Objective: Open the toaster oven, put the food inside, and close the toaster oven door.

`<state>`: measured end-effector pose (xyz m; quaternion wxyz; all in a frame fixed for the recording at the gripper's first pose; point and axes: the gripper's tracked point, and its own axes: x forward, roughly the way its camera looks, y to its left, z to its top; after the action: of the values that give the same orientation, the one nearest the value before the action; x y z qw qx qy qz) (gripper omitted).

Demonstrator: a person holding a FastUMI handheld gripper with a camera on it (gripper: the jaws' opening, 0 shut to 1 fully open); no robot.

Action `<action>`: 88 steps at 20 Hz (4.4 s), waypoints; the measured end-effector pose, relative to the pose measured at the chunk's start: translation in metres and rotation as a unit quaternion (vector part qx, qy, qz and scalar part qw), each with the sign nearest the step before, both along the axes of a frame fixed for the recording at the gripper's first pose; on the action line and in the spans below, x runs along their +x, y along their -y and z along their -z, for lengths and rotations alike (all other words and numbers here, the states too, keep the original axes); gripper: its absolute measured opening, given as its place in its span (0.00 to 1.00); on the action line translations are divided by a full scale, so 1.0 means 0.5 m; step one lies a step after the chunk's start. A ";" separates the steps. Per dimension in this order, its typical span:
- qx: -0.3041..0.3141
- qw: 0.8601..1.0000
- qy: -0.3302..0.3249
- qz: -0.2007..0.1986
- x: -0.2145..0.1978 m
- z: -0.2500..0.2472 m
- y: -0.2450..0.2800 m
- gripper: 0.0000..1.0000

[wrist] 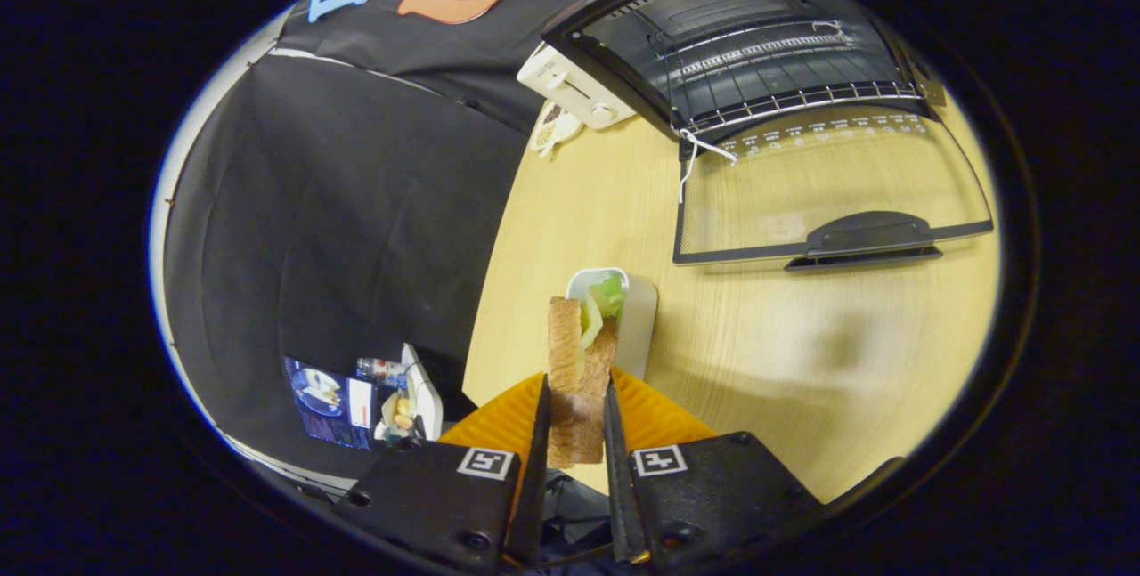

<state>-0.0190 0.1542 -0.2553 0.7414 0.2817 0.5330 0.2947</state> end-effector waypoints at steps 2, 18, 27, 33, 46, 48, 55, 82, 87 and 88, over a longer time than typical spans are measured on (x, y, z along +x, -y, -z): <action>0.033 0.999 -0.004 0.007 0.000 -0.025 0.002 0.35; 0.216 0.915 0.146 0.307 0.191 -0.190 0.161 0.35; 0.200 0.845 0.164 0.469 0.266 -0.138 0.279 0.34; 0.161 0.797 0.166 0.558 0.395 -0.047 0.364 0.35; 0.108 0.848 0.131 0.501 0.543 0.010 0.287 0.46; 0.061 0.866 0.160 0.471 0.547 0.002 0.267 0.65; -0.165 0.881 0.238 0.375 0.535 0.026 0.255 0.79; -0.335 0.892 0.219 0.211 0.302 0.024 0.223 1.00; -0.363 0.877 0.244 0.199 0.217 -0.003 0.226 1.00; -0.365 0.878 0.240 0.198 0.203 0.000 0.230 1.00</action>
<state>0.0825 0.0393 -0.2552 0.9396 0.0120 0.3418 -0.0151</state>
